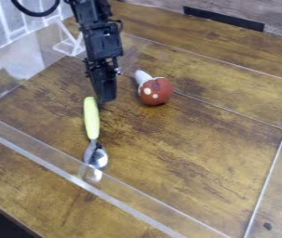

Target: Move the green spoon to the left

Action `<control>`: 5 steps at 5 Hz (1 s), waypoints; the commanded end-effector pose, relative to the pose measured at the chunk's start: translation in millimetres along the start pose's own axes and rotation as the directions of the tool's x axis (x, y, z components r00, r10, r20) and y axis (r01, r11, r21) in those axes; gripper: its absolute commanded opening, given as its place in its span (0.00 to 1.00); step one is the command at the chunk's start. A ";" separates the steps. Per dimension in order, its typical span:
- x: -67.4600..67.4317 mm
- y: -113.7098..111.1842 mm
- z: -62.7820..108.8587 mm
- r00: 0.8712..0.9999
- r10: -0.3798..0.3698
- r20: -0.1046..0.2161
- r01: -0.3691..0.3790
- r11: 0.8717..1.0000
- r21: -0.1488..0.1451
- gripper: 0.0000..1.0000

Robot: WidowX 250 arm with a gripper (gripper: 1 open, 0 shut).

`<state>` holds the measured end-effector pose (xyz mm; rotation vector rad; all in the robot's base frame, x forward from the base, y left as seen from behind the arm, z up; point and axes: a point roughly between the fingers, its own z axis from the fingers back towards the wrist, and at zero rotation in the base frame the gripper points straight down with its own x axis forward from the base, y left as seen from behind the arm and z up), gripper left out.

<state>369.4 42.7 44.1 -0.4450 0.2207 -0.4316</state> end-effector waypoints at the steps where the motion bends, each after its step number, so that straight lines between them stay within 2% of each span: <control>1: -11.5 -7.2 25.3 0.998 -0.050 0.037 0.049 0.998 0.042 0.00; 3: -20.6 -8.0 60.2 0.994 0.009 0.105 -0.016 0.998 0.067 0.00; 4: -24.7 -10.1 71.7 0.992 0.028 0.125 -0.037 0.997 0.073 0.00; 5: -29.6 1.0 76.2 0.982 0.090 0.165 -0.101 0.993 0.063 0.00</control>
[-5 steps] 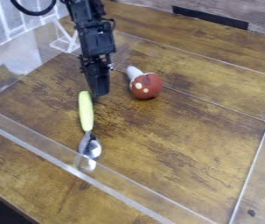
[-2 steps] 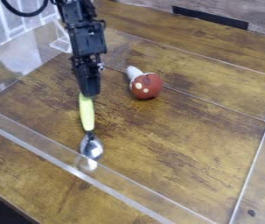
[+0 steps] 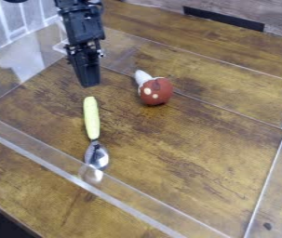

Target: Move the green spoon to the left

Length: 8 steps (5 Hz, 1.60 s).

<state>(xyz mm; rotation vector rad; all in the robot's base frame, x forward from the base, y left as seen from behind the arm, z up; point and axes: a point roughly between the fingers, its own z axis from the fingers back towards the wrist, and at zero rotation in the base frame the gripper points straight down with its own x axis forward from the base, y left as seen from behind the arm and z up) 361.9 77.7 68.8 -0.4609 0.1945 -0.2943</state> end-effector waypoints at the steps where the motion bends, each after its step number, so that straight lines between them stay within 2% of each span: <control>1: -7.9 -5.5 47.2 0.989 0.024 0.146 -0.035 0.997 0.075 0.00; 3: -25.8 -14.2 82.6 0.983 0.045 0.177 -0.059 0.996 0.073 0.00; 5: -37.4 -23.1 66.8 0.976 0.083 0.200 -0.094 0.994 0.048 0.00; 6: -37.0 -25.5 61.4 0.971 0.112 0.209 -0.123 0.991 0.042 0.00; 7: -36.7 -27.3 55.6 0.966 0.138 0.218 -0.150 0.988 0.042 0.00; 8: -46.8 -29.7 56.6 0.963 0.149 0.224 -0.164 0.985 0.052 0.00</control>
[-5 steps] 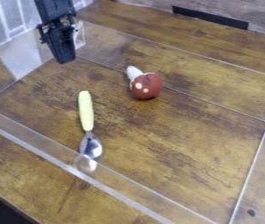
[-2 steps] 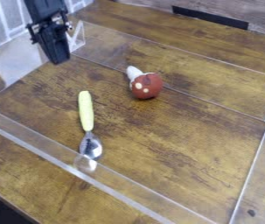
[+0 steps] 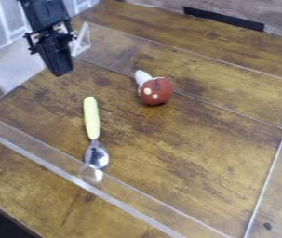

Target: Move the green spoon to the left

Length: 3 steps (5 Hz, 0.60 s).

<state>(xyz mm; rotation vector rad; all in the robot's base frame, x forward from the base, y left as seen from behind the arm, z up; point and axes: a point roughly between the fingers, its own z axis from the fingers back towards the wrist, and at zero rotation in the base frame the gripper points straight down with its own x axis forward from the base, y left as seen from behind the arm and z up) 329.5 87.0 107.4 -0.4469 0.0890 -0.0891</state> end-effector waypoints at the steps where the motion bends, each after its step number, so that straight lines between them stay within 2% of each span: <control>1: -14.7 -11.1 32.4 0.996 -0.006 0.084 0.001 0.998 0.059 0.00; 2: -23.5 -12.8 34.6 0.996 0.001 0.085 -0.007 0.997 0.073 0.00; 3: -31.6 -18.7 29.1 0.997 -0.037 0.064 0.031 0.996 0.085 0.00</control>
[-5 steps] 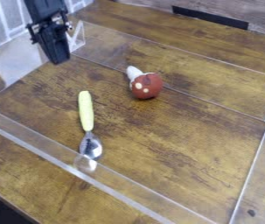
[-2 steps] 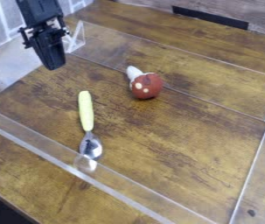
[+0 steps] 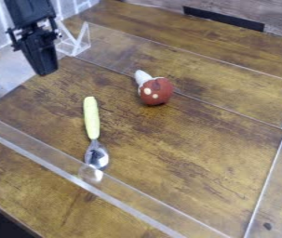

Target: Move the green spoon to the left

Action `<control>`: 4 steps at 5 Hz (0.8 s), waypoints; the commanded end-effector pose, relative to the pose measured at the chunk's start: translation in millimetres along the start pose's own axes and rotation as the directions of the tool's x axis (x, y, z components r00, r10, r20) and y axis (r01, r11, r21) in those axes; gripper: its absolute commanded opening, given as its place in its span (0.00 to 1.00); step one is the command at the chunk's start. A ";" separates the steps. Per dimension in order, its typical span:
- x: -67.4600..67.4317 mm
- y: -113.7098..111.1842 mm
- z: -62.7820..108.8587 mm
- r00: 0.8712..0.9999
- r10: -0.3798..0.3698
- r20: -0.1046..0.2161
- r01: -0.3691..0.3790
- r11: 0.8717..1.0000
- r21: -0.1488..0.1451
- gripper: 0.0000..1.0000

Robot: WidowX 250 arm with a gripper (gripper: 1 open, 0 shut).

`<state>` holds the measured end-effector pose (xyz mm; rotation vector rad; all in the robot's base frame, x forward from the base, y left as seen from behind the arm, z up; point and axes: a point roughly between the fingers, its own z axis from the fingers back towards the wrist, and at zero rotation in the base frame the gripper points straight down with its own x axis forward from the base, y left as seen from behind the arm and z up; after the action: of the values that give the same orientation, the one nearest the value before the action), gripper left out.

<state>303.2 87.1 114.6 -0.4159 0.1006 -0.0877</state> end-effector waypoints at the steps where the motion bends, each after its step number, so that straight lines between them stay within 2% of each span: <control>1: -13.0 -25.4 23.5 0.995 -0.081 0.060 0.076 0.994 0.074 0.00; 3: -5.8 -41.5 19.2 0.995 -0.012 0.095 0.003 0.996 0.089 0.00; 4: -3.3 -41.9 11.2 0.996 -0.035 0.084 0.027 0.995 0.099 0.00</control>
<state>301.4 59.5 123.6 -0.3519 0.0617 -0.0781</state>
